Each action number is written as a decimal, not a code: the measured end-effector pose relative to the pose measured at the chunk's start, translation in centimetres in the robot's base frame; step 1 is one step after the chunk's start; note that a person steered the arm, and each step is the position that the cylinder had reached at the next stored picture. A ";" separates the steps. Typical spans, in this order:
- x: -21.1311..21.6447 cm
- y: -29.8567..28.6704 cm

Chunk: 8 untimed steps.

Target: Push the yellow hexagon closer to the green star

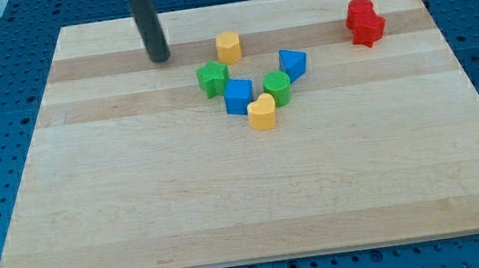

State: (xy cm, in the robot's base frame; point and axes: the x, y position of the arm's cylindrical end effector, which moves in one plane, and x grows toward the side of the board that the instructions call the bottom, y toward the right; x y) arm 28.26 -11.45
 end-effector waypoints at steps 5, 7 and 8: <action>-1.4 9.3; -1.4 10.0; -1.4 10.0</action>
State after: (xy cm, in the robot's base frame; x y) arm 26.89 -1.46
